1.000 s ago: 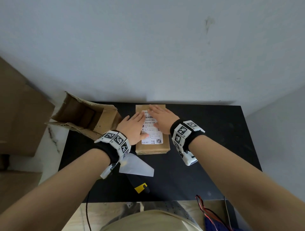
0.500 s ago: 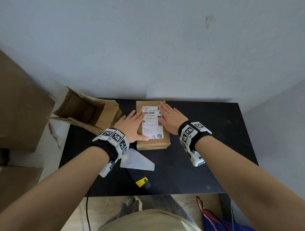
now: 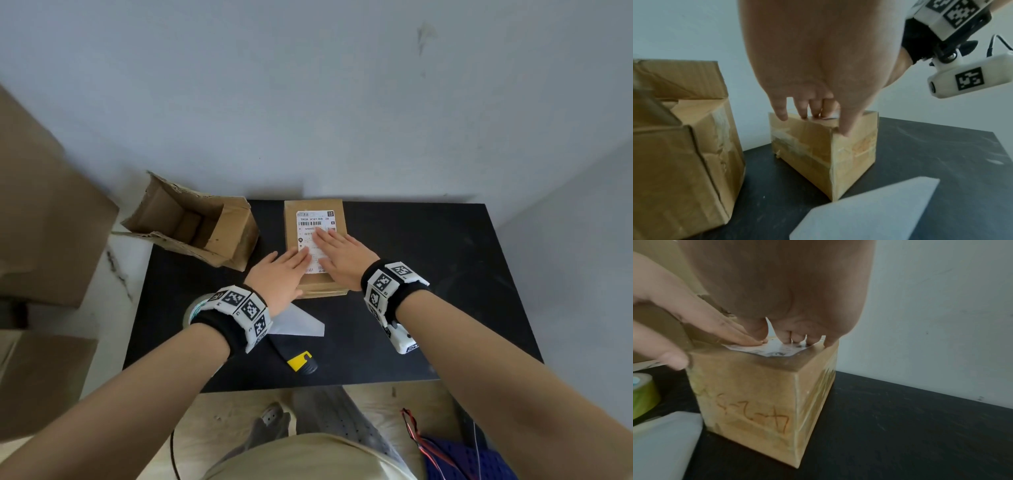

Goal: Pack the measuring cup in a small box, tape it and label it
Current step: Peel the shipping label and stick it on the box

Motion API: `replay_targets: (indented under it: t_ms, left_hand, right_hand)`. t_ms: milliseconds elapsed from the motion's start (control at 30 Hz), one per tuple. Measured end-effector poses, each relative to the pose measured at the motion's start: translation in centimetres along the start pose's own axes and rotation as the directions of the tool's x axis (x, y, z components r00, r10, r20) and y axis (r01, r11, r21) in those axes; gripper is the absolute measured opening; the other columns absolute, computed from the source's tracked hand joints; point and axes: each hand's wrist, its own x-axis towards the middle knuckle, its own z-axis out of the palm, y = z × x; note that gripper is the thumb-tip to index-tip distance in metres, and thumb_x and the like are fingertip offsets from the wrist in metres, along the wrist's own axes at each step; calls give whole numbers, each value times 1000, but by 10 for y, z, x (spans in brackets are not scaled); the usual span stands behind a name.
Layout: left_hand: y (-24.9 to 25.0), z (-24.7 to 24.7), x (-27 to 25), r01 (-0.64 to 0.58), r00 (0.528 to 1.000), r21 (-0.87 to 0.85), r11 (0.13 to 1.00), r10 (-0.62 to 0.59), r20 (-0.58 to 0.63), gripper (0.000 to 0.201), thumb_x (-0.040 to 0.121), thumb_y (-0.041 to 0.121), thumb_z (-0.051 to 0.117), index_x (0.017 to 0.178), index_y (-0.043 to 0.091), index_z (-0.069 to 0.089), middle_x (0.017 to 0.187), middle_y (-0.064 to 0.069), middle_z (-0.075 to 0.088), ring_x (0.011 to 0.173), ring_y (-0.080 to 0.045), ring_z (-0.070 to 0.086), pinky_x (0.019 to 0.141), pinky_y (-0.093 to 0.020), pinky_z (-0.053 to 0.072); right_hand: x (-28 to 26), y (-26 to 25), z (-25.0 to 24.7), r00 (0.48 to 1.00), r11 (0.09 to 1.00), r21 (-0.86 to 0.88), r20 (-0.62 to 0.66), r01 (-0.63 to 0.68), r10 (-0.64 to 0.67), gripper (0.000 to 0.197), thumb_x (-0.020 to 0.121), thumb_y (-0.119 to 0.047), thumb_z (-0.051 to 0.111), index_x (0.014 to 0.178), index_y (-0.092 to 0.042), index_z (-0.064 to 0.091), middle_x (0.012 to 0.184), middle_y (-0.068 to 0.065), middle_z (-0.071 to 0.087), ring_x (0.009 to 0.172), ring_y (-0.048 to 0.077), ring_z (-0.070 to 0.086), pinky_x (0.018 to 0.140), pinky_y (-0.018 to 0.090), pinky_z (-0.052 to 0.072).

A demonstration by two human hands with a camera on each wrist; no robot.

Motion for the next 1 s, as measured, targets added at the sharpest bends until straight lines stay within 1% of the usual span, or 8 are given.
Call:
replay_targets:
  t_ms: [133, 467, 567, 633, 700, 833, 933, 1000]
  left_hand:
    - [8, 8, -11, -13, 997, 53, 998, 17, -75, 58, 98, 15, 40, 149, 11, 12, 158, -5, 9, 145, -17, 10, 117, -33, 12]
    - [12, 21, -29, 68, 992, -47, 997, -72, -101, 64, 96, 11, 40, 150, 18, 6, 159, 7, -2, 146, -12, 0, 117, -34, 11]
    - [16, 19, -30, 88, 993, -46, 995, -91, -70, 63, 97, 14, 39, 150, 16, 6, 159, 4, -3, 146, -12, 0, 117, -36, 10]
    - [21, 15, -28, 98, 989, -81, 992, -107, -103, 57, 97, 19, 39, 148, 12, 14, 159, 0, 5, 145, -14, 6, 117, -37, 14]
    - [26, 12, -25, 78, 983, -116, 990, -96, -156, 55, 97, 23, 40, 147, 12, 19, 158, -2, 11, 145, -16, 11, 117, -37, 16]
    - [26, 19, -24, 42, 994, -84, 996, -50, -97, 60, 99, 33, 33, 150, 15, 5, 159, 2, 1, 146, -13, 3, 118, -38, 11]
    - [16, 25, -28, 135, 987, -100, 986, -144, -78, 66, 99, 42, 31, 150, 13, 0, 159, 0, -4, 146, -14, 0, 119, -38, 10]
    - [10, 27, -29, 128, 985, -128, 983, -141, -97, 67, 99, 44, 29, 150, 14, -2, 159, 1, -7, 146, -14, -2, 119, -37, 9]
  right_hand:
    - [-18, -9, 15, 1000, 1000, 14, -7, 10, -10, 54, 103, -32, 18, 151, -16, -1, 159, 0, -4, 147, 16, -2, 118, 33, 1]
    - [-59, -9, 48, 997, 999, 6, -72, -42, 43, 56, 102, -38, 19, 151, -22, -3, 159, -7, -6, 146, 9, -4, 118, 31, -1]
    - [-67, 3, 53, 986, 986, 68, -55, -151, 154, 61, 101, -42, 22, 150, -20, -6, 159, -5, -7, 146, 9, -3, 118, 31, 1]
    - [-69, 4, 53, 972, 969, 124, -66, -215, 224, 66, 100, -45, 25, 150, -16, -6, 159, -3, -8, 146, 10, -2, 119, 31, 3]
    - [-68, -1, 52, 972, 971, 136, -108, -195, 210, 65, 100, -44, 26, 150, -18, -6, 159, -3, -8, 146, 11, -3, 120, 33, 4]
    - [-65, -11, 57, 990, 996, 51, -114, -75, 80, 59, 101, -44, 22, 150, -24, -4, 159, -7, -7, 145, 8, -6, 120, 33, 1]
    - [-67, -1, 59, 979, 990, 57, -148, -130, 137, 60, 101, -44, 22, 150, -21, -3, 159, -6, -4, 146, 9, -4, 120, 31, 1]
    - [-69, 4, 59, 968, 985, 95, -194, -144, 160, 60, 101, -44, 23, 151, -20, -1, 159, -6, -3, 146, 9, -3, 120, 31, 2]
